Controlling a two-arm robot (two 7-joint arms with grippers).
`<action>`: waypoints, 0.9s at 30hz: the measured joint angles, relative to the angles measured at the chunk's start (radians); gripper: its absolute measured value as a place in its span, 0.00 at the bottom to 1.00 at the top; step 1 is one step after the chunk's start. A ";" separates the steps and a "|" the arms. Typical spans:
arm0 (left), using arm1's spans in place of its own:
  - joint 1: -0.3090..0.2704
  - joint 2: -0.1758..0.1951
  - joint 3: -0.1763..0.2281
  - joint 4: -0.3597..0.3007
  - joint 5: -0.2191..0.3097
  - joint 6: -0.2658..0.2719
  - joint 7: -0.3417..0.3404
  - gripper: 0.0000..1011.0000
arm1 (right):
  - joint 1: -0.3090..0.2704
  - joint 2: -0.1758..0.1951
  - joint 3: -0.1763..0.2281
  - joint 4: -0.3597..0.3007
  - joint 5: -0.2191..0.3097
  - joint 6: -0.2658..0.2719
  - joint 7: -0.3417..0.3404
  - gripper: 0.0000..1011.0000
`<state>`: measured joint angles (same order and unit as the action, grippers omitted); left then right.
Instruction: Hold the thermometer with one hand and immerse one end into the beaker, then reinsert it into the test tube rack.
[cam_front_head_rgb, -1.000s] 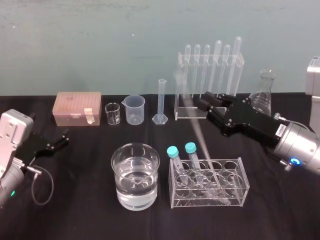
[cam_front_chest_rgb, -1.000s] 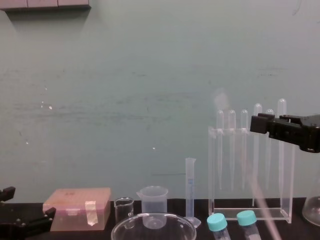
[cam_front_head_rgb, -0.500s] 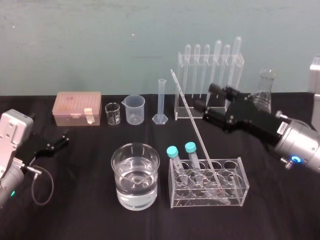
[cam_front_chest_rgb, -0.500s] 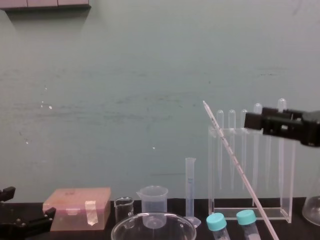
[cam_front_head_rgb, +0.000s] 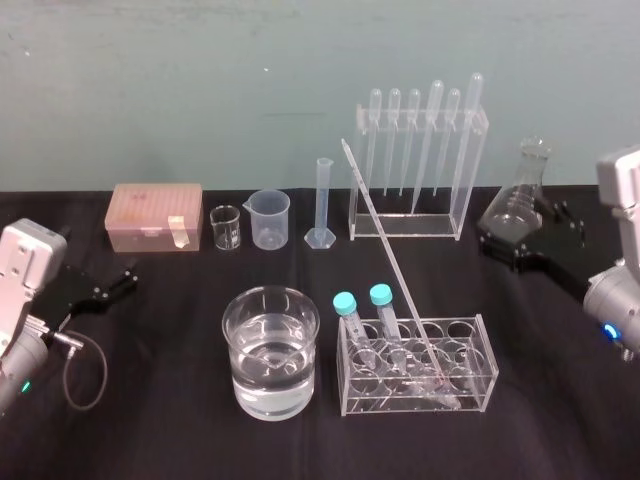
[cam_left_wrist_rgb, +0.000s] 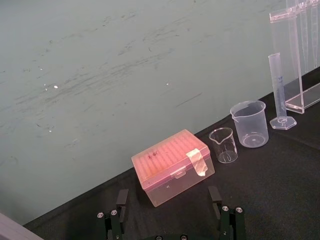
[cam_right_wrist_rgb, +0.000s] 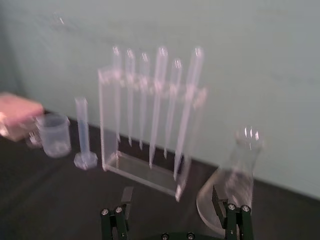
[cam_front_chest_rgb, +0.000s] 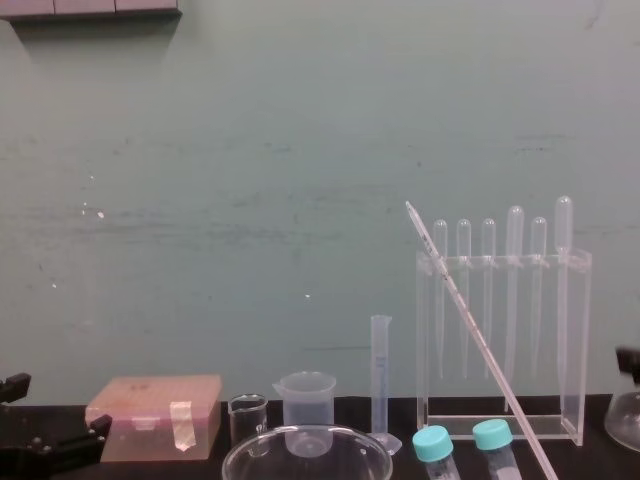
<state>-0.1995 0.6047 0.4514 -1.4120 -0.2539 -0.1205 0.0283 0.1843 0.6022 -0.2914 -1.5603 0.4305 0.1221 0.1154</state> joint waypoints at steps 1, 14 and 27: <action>0.000 0.000 0.000 0.000 0.000 0.000 0.000 1.00 | -0.004 -0.004 -0.001 0.007 -0.008 0.019 -0.010 0.99; 0.000 0.000 0.000 0.000 0.000 0.000 0.000 1.00 | -0.008 -0.009 -0.001 0.014 -0.019 0.033 -0.018 0.99; 0.000 0.000 0.000 0.000 0.000 0.000 0.000 1.00 | -0.007 -0.008 0.000 0.012 -0.018 0.029 -0.019 0.99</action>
